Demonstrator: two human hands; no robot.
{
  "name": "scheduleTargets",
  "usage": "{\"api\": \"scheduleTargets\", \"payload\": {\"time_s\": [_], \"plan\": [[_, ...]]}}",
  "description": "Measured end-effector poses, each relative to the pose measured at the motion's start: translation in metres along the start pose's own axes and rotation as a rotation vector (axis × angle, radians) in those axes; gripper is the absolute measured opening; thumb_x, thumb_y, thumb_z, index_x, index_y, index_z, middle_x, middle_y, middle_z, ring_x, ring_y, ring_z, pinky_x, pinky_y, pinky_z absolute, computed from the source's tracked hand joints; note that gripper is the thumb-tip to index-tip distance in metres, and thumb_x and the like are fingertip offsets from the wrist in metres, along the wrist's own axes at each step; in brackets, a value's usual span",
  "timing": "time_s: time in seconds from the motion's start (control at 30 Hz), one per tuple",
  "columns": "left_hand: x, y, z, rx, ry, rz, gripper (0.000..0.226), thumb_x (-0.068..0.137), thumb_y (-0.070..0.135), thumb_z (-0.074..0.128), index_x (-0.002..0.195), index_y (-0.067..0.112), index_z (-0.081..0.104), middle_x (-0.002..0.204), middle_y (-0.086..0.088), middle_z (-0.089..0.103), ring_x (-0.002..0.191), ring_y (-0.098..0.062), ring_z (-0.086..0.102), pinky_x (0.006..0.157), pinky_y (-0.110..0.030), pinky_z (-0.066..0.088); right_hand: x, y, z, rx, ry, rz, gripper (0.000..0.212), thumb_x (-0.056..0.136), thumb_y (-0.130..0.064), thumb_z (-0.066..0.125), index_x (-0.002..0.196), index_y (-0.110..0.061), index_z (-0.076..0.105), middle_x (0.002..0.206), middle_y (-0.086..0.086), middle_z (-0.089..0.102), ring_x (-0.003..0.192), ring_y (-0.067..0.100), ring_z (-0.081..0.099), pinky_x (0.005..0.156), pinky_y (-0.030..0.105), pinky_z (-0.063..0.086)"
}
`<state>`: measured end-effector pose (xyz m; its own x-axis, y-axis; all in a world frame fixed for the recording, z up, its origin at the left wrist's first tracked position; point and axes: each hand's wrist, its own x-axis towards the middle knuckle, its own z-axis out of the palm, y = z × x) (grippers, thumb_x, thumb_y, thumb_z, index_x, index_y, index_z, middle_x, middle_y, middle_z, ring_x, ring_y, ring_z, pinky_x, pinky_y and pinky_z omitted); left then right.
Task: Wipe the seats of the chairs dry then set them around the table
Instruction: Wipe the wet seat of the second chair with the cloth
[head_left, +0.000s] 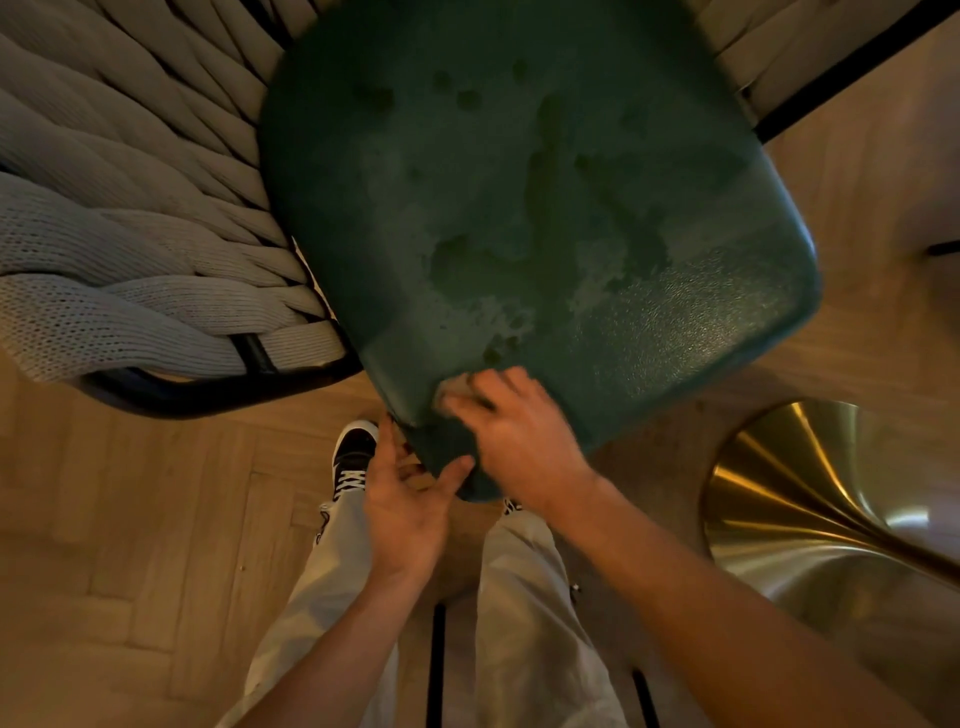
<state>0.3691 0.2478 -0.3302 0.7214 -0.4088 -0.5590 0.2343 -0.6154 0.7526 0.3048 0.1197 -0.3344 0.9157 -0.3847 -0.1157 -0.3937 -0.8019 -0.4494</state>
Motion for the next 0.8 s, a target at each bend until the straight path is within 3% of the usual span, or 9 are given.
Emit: {"api": "scheduleTargets", "payload": {"time_s": [0.07, 0.17, 0.3, 0.4, 0.47, 0.53, 0.7, 0.8], "plan": [[-0.002, 0.008, 0.001, -0.036, 0.026, 0.001, 0.068, 0.075, 0.002, 0.078, 0.127, 0.027, 0.043, 0.100, 0.010, 0.062, 0.080, 0.015, 0.061, 0.063, -0.003, 0.046, 0.001, 0.031, -0.010, 0.005, 0.081, 0.104, 0.045, 0.074, -0.010, 0.051, 0.114, -0.022, 0.067, 0.105, 0.006, 0.061, 0.088, 0.031, 0.053, 0.076, 0.042, 0.050], [-0.003, 0.013, 0.002, -0.030, 0.029, -0.022, 0.061, 0.078, 0.004, 0.078, 0.125, 0.028, 0.046, 0.096, 0.017, 0.060, 0.080, 0.021, 0.058, 0.064, 0.000, 0.043, -0.002, 0.080, -0.037, -0.001, 0.234, 0.226, 0.044, 0.077, -0.001, 0.049, 0.112, -0.019, 0.068, 0.112, 0.008, 0.063, 0.094, 0.026, 0.053, 0.084, 0.038, 0.044], [0.003, 0.008, 0.000, -0.022, 0.048, -0.048, 0.061, 0.077, 0.012, 0.080, 0.122, 0.038, 0.048, 0.099, 0.017, 0.064, 0.082, 0.013, 0.061, 0.066, -0.002, 0.045, -0.008, 0.141, -0.077, -0.070, 0.253, 0.436, 0.038, 0.089, -0.002, 0.048, 0.120, -0.017, 0.064, 0.124, 0.014, 0.055, 0.108, 0.032, 0.048, 0.096, 0.029, 0.032], [0.005, 0.004, 0.001, -0.020, 0.045, -0.049, 0.060, 0.075, 0.012, 0.081, 0.118, 0.039, 0.049, 0.096, 0.014, 0.066, 0.081, 0.005, 0.064, 0.067, -0.006, 0.048, -0.010, 0.185, -0.096, -0.126, 0.254, 0.528, 0.039, 0.094, -0.011, 0.040, 0.127, -0.018, 0.059, 0.133, 0.012, 0.050, 0.121, 0.032, 0.044, 0.108, 0.036, 0.029], [0.007, 0.000, 0.002, -0.054, 0.050, -0.061, 0.060, 0.075, 0.008, 0.081, 0.122, 0.031, 0.053, 0.097, 0.010, 0.067, 0.083, 0.002, 0.065, 0.069, -0.008, 0.049, -0.005, 0.204, -0.105, -0.142, 0.306, 0.589, 0.040, 0.093, -0.014, 0.038, 0.126, -0.016, 0.060, 0.132, 0.013, 0.050, 0.121, 0.033, 0.045, 0.107, 0.037, 0.031], [0.008, -0.003, 0.002, -0.090, 0.049, -0.076, 0.062, 0.074, 0.007, 0.081, 0.128, 0.022, 0.054, 0.101, 0.005, 0.068, 0.085, -0.001, 0.067, 0.070, -0.009, 0.051, 0.003, 0.215, -0.110, -0.128, 0.353, 0.671, 0.040, 0.092, -0.012, 0.039, 0.124, -0.014, 0.062, 0.129, 0.015, 0.051, 0.118, 0.033, 0.046, 0.105, 0.033, 0.032], [0.006, -0.004, 0.004, -0.130, 0.051, -0.041, 0.059, 0.076, 0.002, 0.078, 0.126, 0.021, 0.052, 0.103, 0.013, 0.063, 0.084, 0.018, 0.060, 0.069, -0.001, 0.044, 0.022, 0.202, -0.104, -0.080, 0.418, 0.888, 0.043, 0.091, -0.009, 0.038, 0.128, -0.015, 0.059, 0.131, 0.016, 0.048, 0.122, 0.035, 0.044, 0.108, 0.035, 0.032], [0.004, -0.006, 0.008, -0.149, 0.091, -0.049, 0.067, 0.076, 0.002, 0.079, 0.131, 0.024, 0.048, 0.106, 0.016, 0.061, 0.084, 0.019, 0.059, 0.070, -0.001, 0.044, 0.024, 0.168, -0.094, -0.053, 0.388, 0.839, 0.044, 0.091, -0.006, 0.039, 0.130, -0.016, 0.057, 0.133, 0.016, 0.048, 0.124, 0.034, 0.043, 0.109, 0.034, 0.028]]}}
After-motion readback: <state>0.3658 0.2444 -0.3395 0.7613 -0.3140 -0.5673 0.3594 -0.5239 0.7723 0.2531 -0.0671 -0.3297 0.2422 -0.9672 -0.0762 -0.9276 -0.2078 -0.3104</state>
